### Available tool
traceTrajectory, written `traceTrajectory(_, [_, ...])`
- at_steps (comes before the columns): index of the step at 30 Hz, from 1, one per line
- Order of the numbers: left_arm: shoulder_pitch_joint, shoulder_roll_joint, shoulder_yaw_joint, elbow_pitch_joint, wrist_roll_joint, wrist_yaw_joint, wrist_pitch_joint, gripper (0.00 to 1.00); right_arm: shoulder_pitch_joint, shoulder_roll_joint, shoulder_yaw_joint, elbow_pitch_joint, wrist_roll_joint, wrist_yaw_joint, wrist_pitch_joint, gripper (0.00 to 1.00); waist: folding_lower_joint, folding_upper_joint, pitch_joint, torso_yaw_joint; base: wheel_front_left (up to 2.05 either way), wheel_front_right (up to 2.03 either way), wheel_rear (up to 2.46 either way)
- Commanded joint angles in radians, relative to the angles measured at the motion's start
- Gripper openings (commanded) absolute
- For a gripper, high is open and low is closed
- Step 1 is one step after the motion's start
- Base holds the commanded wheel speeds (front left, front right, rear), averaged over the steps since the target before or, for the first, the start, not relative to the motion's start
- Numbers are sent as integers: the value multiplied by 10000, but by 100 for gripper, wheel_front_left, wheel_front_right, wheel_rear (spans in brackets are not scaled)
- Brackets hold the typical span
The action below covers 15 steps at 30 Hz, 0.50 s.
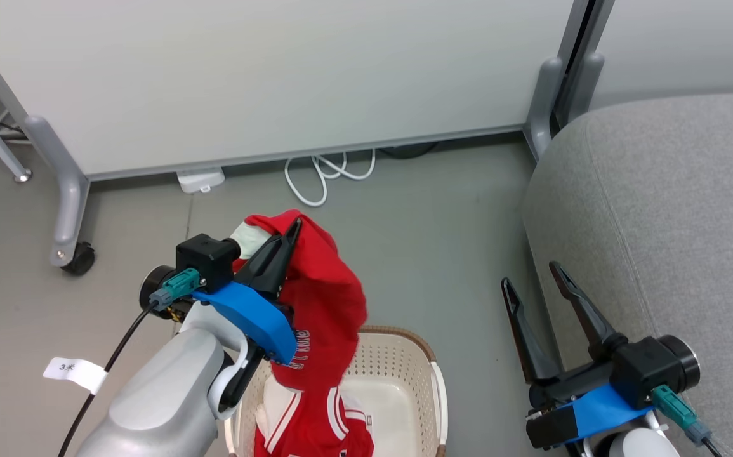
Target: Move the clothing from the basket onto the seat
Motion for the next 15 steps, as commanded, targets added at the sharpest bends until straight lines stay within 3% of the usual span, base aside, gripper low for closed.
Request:
traceTrajectory(1, [113, -30, 46, -65, 47, -10, -50, 0, 146, 24, 7, 22, 59, 5, -31, 100, 3, -1, -218, 48, 0, 0, 0])
traceTrajectory(15, [-334, 76, -71, -1540, 266, 184, 285, 0, 719, 52, 135, 108, 349, 5, -31, 100, 3, -1, -1097, 35, 0, 0, 0])
